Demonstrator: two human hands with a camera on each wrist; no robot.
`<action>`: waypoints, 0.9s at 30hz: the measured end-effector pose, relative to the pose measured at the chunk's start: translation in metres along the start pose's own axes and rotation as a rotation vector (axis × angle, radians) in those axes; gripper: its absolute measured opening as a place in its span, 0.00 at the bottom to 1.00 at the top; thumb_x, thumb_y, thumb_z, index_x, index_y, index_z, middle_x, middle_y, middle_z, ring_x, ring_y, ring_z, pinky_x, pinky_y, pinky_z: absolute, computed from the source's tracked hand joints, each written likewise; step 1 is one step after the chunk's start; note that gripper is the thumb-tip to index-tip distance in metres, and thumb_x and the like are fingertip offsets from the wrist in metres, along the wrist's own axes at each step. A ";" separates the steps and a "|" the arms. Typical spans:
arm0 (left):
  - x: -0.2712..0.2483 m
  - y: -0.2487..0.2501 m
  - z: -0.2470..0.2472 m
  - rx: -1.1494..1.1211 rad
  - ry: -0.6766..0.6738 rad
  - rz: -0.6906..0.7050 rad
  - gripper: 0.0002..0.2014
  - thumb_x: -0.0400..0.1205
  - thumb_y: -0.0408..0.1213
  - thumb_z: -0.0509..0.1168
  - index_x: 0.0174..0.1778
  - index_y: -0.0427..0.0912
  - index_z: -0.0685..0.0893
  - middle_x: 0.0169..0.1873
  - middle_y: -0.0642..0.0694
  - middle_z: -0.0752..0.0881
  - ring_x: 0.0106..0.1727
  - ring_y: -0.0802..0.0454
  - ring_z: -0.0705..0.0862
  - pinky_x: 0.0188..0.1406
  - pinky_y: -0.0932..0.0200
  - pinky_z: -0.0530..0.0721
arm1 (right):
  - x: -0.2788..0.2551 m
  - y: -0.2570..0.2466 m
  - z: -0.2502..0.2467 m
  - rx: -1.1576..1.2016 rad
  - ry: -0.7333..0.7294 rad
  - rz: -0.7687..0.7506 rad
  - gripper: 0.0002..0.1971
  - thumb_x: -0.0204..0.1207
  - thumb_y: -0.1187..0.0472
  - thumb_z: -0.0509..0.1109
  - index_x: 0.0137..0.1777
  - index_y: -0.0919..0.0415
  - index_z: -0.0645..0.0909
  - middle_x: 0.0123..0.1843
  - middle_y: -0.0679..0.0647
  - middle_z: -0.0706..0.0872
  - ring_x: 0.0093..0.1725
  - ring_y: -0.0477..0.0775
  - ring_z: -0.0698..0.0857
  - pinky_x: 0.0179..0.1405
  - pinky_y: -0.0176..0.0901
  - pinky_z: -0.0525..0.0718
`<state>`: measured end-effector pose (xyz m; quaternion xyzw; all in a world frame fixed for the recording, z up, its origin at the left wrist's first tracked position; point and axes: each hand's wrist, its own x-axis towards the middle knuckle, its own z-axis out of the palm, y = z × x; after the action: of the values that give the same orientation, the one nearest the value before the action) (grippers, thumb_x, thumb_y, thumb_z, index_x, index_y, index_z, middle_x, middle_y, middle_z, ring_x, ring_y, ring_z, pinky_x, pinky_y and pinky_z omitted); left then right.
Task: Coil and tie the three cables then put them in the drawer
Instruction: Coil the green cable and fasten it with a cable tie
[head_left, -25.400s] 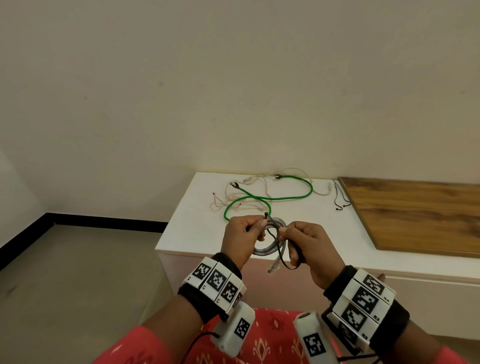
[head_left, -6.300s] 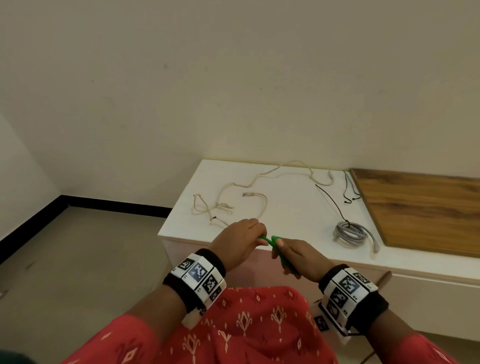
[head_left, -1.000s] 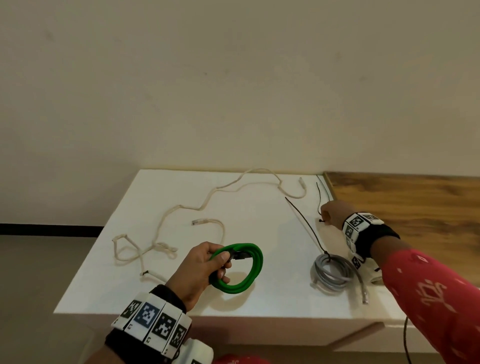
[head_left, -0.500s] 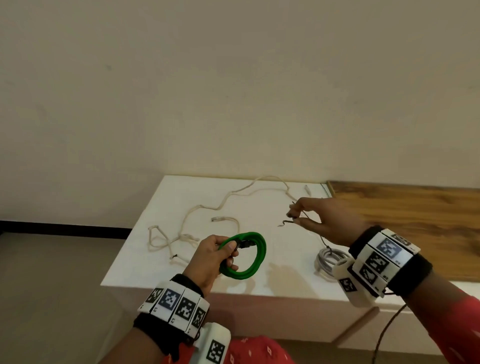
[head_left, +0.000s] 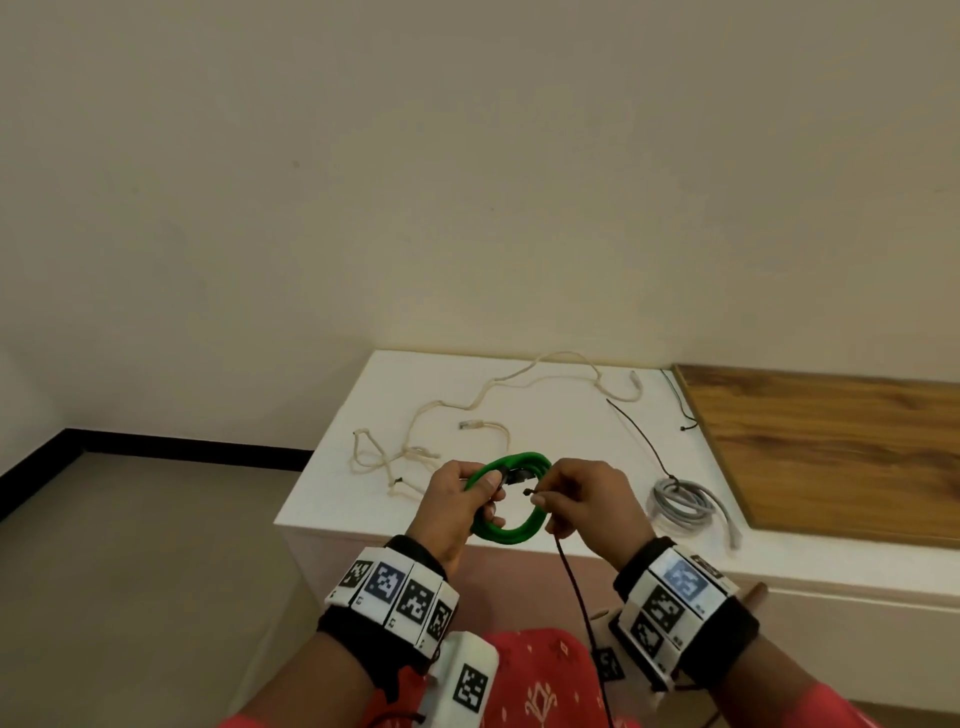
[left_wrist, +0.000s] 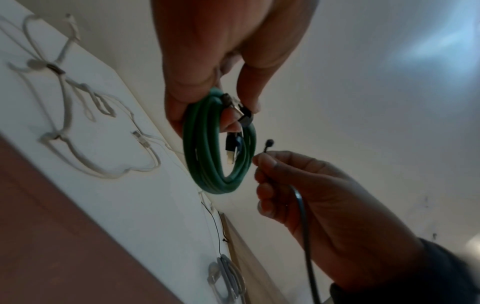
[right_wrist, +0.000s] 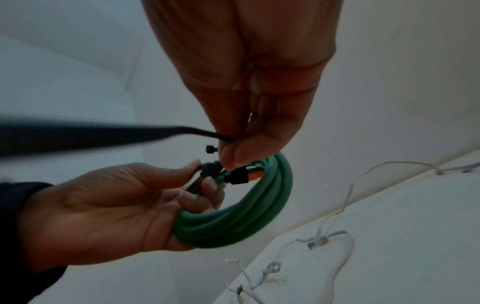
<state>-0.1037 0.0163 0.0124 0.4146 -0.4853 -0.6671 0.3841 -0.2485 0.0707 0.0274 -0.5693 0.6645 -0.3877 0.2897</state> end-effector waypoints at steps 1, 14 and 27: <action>-0.002 -0.001 0.001 0.005 0.001 0.010 0.01 0.82 0.28 0.59 0.47 0.35 0.74 0.31 0.43 0.79 0.21 0.59 0.74 0.34 0.55 0.82 | -0.002 0.000 0.003 0.010 0.021 0.018 0.06 0.71 0.70 0.72 0.35 0.63 0.81 0.23 0.53 0.81 0.17 0.40 0.80 0.23 0.33 0.83; -0.016 -0.007 0.011 0.184 0.025 0.199 0.04 0.81 0.28 0.60 0.50 0.35 0.73 0.34 0.45 0.80 0.29 0.54 0.77 0.23 0.72 0.78 | -0.022 -0.014 0.024 0.189 0.067 0.121 0.13 0.71 0.71 0.69 0.27 0.61 0.77 0.21 0.53 0.79 0.15 0.45 0.78 0.18 0.36 0.77; -0.019 -0.009 0.007 0.185 0.057 0.259 0.05 0.81 0.28 0.61 0.49 0.39 0.73 0.33 0.47 0.81 0.30 0.54 0.79 0.30 0.65 0.80 | -0.028 -0.022 0.032 0.251 0.033 0.170 0.08 0.72 0.70 0.68 0.32 0.67 0.78 0.24 0.58 0.81 0.17 0.48 0.79 0.18 0.37 0.77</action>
<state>-0.1045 0.0377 0.0082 0.4009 -0.5832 -0.5523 0.4406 -0.2053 0.0911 0.0274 -0.4640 0.6613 -0.4511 0.3794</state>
